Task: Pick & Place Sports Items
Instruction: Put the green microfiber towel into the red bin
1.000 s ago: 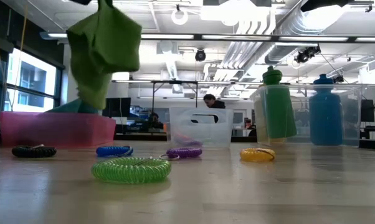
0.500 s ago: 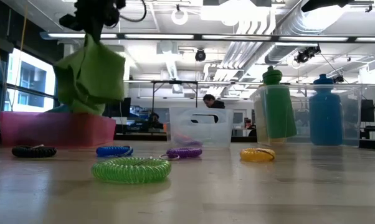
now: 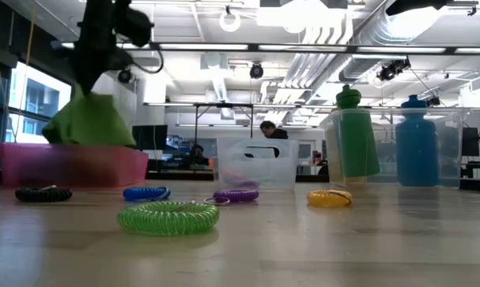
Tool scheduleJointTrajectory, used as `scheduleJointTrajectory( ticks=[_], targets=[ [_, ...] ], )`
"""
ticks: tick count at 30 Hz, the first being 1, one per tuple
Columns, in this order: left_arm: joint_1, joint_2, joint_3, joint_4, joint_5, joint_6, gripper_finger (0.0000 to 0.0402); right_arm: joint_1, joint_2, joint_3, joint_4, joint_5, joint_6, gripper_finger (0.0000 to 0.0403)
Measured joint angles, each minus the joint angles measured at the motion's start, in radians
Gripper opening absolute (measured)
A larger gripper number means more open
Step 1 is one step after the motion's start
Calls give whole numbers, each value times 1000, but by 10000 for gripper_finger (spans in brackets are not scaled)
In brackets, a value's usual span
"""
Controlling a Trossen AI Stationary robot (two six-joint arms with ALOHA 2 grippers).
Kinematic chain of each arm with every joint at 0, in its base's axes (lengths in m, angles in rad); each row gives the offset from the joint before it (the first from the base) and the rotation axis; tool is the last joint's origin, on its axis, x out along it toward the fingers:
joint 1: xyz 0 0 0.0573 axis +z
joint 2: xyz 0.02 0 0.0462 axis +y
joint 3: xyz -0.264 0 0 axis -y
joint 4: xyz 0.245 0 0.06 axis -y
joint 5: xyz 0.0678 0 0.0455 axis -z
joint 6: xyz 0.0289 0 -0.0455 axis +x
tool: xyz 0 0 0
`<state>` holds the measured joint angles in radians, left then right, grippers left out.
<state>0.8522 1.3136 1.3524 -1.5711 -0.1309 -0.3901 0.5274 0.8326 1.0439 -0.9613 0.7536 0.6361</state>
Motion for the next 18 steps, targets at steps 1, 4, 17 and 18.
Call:
scheduleJointTrajectory(
  ticks=[1, 4, 17, 18],
  targets=[
    [10, 0, -15, -1, -35, 3, 0, 0, 0, 0, 0, 0, 0, 295],
    [29, 0, -46, 26, -131, 10, 0, 0, 0, 0, 0, 14, 0, 295],
    [45, 44, -57, 223, -79, 61, 0, 0, 0, 0, -1, 59, 18, 295],
    [45, 51, -63, 225, -68, 61, 0, 0, 0, 0, -1, 59, 20, 295]
  ],
)
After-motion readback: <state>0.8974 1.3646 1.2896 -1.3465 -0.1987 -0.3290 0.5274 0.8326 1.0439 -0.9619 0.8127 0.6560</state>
